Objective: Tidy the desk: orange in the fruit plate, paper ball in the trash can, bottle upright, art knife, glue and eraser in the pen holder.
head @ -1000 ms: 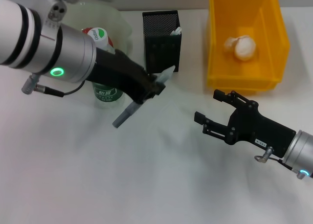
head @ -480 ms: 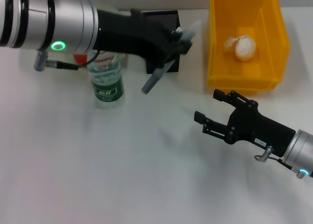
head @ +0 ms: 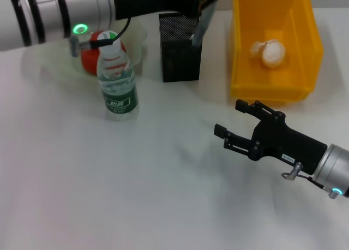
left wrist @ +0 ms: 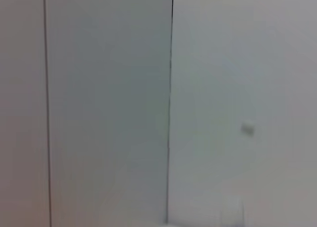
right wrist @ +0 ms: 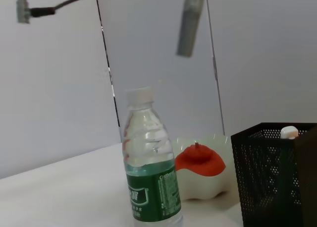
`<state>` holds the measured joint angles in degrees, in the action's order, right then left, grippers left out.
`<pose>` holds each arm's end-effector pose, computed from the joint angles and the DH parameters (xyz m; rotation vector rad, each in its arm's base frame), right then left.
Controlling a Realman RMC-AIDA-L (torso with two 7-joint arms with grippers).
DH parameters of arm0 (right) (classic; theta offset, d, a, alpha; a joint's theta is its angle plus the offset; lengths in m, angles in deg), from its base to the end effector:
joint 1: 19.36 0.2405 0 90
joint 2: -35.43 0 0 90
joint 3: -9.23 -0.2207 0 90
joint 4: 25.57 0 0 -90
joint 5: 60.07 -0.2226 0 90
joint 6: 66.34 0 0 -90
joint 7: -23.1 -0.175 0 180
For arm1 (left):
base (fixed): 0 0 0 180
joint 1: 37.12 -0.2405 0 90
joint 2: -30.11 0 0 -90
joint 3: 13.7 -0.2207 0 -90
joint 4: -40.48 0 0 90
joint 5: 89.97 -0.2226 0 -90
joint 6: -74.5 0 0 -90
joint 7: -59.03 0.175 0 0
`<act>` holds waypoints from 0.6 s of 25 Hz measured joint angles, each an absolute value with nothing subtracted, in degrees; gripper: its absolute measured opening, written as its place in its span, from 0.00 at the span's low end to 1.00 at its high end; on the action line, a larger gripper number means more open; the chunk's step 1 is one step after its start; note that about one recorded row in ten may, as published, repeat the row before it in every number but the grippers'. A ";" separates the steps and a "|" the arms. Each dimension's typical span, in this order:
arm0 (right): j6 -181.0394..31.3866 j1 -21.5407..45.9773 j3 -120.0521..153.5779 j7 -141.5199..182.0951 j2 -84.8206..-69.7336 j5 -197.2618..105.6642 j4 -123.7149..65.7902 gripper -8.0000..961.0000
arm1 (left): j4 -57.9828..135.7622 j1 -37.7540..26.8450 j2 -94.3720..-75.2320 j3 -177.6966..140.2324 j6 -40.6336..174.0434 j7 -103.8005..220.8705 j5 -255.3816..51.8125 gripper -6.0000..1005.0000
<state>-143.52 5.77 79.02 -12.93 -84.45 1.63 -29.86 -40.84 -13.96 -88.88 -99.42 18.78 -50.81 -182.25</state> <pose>0.2632 0.2847 -0.0885 -2.3858 0.5380 0.8621 -0.0389 0.3718 0.0019 -2.5767 -0.3372 -0.8200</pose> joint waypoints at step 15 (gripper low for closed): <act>-143.78 6.39 79.02 -13.02 -84.45 0.50 -28.43 0.86 | -25.97 -9.18 -89.07 -111.62 44.23 -22.23 -156.34 0.15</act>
<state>-143.78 6.39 79.02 -13.02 -84.45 0.50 -28.43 -25.97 -9.18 -89.07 -111.62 44.23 -22.23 -156.34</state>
